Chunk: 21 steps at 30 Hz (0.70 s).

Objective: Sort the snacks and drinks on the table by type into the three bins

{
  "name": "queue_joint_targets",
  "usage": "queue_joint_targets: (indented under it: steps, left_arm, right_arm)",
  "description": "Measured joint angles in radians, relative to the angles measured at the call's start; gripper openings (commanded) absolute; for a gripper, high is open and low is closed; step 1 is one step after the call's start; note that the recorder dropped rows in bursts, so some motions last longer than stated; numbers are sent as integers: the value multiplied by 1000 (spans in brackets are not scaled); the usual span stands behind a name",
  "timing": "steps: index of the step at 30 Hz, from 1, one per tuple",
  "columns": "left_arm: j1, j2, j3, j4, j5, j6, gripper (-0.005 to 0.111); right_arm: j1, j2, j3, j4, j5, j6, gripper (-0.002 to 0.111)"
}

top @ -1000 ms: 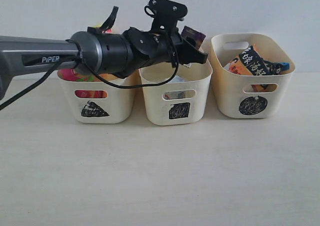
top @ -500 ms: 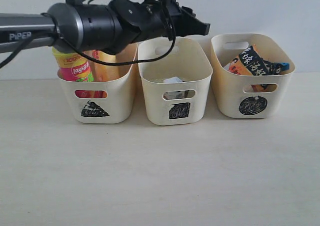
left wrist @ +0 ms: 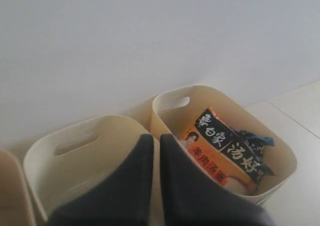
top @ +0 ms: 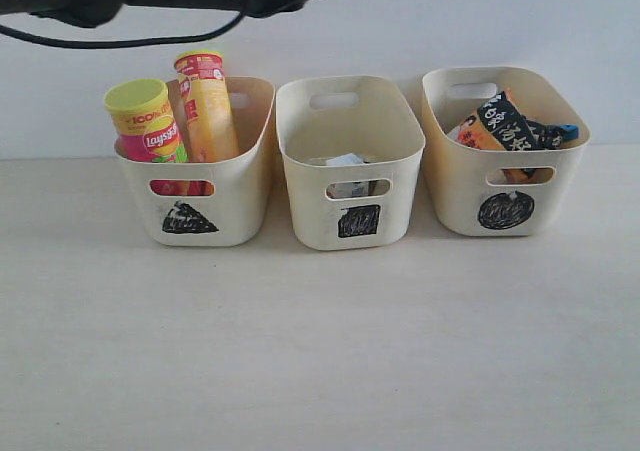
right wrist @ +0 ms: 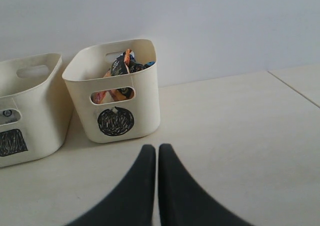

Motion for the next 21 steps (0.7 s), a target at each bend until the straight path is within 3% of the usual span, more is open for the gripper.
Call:
queue_joint_targets:
  steps: [11,21]
  left_arm:
    - [163,-395,397,0,4,-32,4]
    - [187,-821,637,0,33,-34,4]
  right_arm:
    - [0,0,0,0,0,0,0]
    - [0,0,0,0,0,0,0]
